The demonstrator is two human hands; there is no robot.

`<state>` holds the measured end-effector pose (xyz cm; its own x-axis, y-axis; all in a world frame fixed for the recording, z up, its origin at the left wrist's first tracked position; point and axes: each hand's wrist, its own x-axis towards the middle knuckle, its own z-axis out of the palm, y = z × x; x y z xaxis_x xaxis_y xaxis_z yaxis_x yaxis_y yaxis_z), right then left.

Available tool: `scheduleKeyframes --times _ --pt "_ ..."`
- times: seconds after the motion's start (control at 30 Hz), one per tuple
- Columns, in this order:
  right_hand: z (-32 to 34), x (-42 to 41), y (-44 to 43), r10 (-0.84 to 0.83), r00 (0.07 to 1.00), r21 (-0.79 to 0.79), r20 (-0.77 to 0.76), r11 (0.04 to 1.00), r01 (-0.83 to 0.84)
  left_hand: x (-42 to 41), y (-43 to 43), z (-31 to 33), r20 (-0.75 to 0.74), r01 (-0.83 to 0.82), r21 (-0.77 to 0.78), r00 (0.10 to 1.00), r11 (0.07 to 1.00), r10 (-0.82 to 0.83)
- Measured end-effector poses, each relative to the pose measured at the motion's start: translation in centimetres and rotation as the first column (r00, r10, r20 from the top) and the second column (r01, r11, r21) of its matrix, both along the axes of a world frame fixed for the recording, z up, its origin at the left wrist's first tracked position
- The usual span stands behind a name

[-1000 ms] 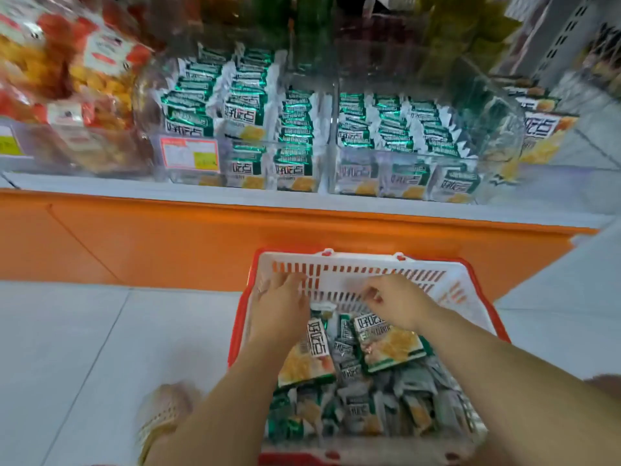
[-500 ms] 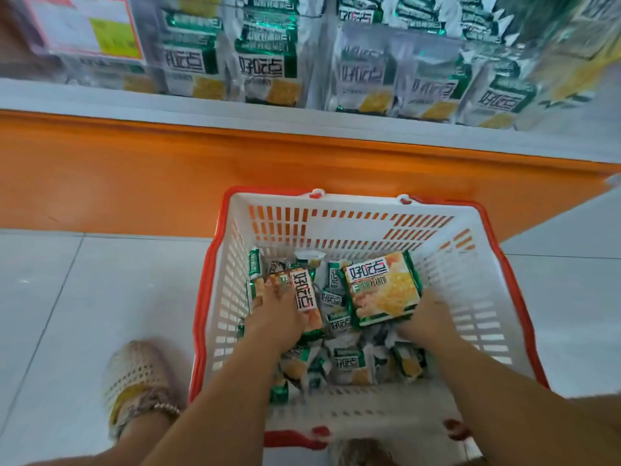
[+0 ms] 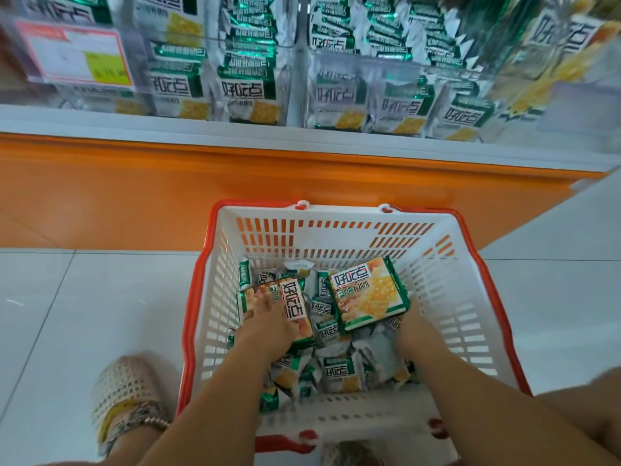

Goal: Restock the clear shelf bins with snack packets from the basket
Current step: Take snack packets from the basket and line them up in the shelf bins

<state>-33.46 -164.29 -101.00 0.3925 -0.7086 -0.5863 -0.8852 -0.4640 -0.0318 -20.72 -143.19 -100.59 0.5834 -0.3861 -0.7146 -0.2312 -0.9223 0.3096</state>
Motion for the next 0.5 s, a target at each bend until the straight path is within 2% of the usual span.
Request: scheduleKeyframes --times 0.13,0.23,0.3,0.43,0.5 --pt "1.5 0.2 0.3 0.103 0.993 -0.033 -0.058 0.994 -0.105 -0.3 0.4 1.2 0.015 -0.049 -0.08 0.999 0.996 0.05" --pt "2.4 0.2 1.3 0.163 0.981 0.026 -0.103 0.987 -0.161 -0.6 0.5 2.4 -0.003 -0.061 -0.129 0.998 0.99 0.061" --pt "2.8 0.3 2.7 0.215 0.962 0.092 -0.169 0.975 -0.202 -0.9 0.9 3.3 -0.014 -0.014 -0.138 1.0 0.99 0.012" --pt "1.8 0.6 4.3 0.427 0.873 0.221 -0.235 0.898 -0.38 -1.4 2.3 3.3 -0.001 0.046 -0.107 0.999 0.993 -0.046" --pt "1.8 1.0 4.5 0.507 0.812 0.259 -0.288 0.858 -0.444 -1.2 3.2 2.3 -0.008 0.008 -0.089 1.0 0.996 -0.009"
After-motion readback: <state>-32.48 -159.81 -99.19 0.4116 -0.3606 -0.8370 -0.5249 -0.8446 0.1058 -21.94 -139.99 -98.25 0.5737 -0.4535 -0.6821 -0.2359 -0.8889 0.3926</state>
